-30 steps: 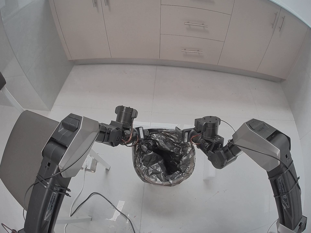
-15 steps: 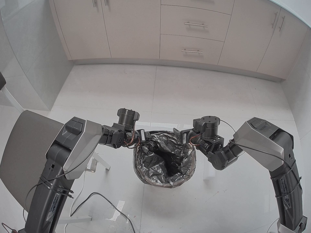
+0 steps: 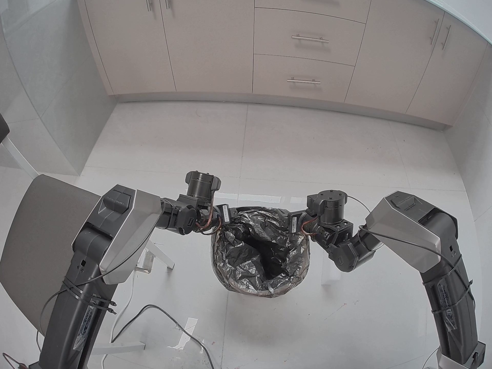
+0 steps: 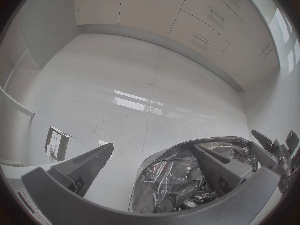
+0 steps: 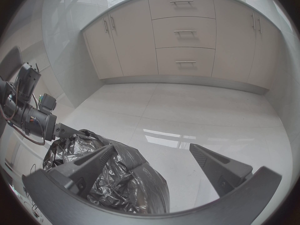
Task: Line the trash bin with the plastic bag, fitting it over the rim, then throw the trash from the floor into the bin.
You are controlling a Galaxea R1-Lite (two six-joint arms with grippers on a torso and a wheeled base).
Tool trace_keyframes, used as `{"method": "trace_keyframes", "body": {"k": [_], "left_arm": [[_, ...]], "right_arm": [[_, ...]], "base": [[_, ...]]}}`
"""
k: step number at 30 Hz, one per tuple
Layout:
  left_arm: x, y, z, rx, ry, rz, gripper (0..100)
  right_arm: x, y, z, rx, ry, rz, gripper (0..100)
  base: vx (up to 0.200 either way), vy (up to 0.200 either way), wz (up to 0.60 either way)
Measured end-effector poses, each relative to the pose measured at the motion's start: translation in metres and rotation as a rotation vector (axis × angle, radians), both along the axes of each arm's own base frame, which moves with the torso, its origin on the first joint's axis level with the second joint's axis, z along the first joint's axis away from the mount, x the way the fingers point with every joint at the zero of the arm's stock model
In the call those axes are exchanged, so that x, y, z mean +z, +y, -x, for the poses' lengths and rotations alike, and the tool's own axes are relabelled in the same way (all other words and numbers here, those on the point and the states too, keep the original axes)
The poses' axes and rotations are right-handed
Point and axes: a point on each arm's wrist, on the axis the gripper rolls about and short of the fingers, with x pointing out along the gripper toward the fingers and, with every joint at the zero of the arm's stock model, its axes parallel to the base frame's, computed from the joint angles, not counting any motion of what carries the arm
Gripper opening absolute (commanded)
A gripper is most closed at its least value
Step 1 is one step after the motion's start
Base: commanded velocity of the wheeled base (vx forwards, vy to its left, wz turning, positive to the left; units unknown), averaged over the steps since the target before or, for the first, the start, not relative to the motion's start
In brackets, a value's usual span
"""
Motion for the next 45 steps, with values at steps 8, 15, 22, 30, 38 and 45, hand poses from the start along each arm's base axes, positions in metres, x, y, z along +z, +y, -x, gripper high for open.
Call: {"method": "trace_keyframes", "body": {"k": [8, 15, 22, 30, 38, 45], "left_arm": [[0.001, 0.000, 0.000, -0.001, -0.003, 0.001, 100], [0.001, 0.000, 0.000, -0.001, -0.004, 0.001, 100], [0.001, 0.000, 0.000, 0.000, -0.005, 0.001, 100], [0.002, 0.000, 0.000, 0.000, -0.007, 0.002, 100], [0.001, 0.000, 0.000, 0.000, -0.006, 0.002, 100], [0.001, 0.000, 0.000, 0.000, -0.005, 0.001, 100]], "right_arm": [[-0.005, 0.000, 0.000, -0.001, 0.007, 0.003, 100], [-0.007, 0.003, 0.007, 0.010, 0.018, 0.006, 100], [-0.006, 0.007, 0.015, 0.024, 0.033, 0.012, 100], [-0.008, -0.002, 0.001, -0.002, 0.011, 0.015, 100], [-0.015, -0.015, -0.013, -0.034, -0.001, 0.031, 100], [-0.020, -0.022, -0.017, -0.051, 0.003, 0.034, 100]], "base": [[0.000, 0.000, 0.00], [0.000, 0.000, 0.00], [0.000, 0.000, 0.00], [0.000, 0.000, 0.00], [0.000, 0.000, 0.00], [0.000, 0.000, 0.00]]}}
